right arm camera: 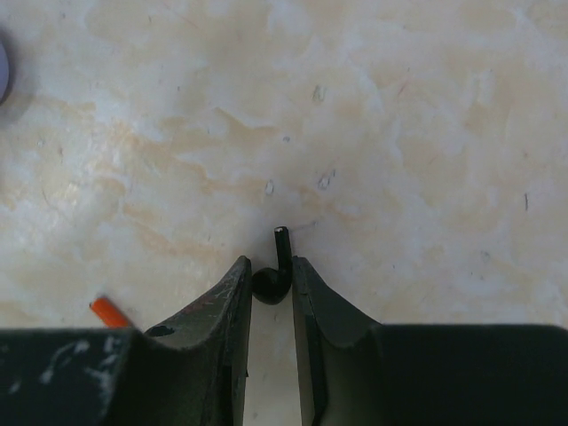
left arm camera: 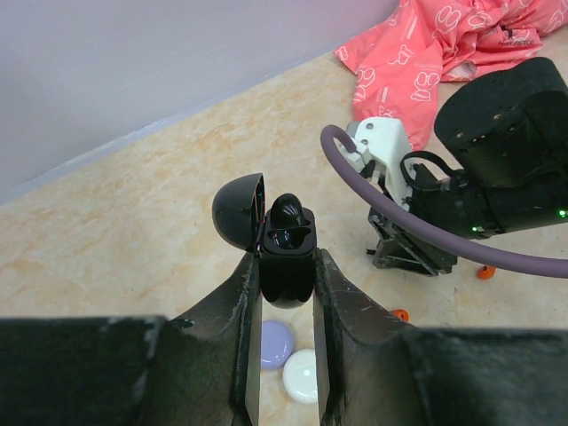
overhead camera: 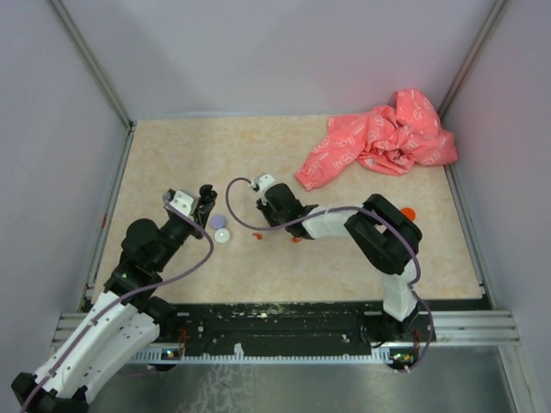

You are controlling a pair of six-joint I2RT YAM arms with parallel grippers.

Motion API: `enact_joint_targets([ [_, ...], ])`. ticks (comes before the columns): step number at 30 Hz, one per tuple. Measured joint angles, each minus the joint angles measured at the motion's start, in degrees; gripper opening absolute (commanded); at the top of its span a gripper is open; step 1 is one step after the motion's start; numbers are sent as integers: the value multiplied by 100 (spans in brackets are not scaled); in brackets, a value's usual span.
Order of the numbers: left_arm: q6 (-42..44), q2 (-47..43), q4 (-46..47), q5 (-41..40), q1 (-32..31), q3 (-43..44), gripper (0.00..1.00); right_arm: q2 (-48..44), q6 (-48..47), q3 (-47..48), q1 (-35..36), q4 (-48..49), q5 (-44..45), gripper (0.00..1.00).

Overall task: Insert the wireless bluetooth earbuds into the charging case
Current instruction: Pick up the earbud from the center of the board.

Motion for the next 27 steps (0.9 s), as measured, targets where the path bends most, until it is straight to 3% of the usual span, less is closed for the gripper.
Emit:
enact_joint_targets([
  [10, -70, -59, 9, 90, 55, -26, 0, -726, -190, -575, 0, -732, -190, 27],
  [27, -116, -92, 17, 197, 87, -48, 0, -920, -514, -597, -146, -1261, 282, 35],
])
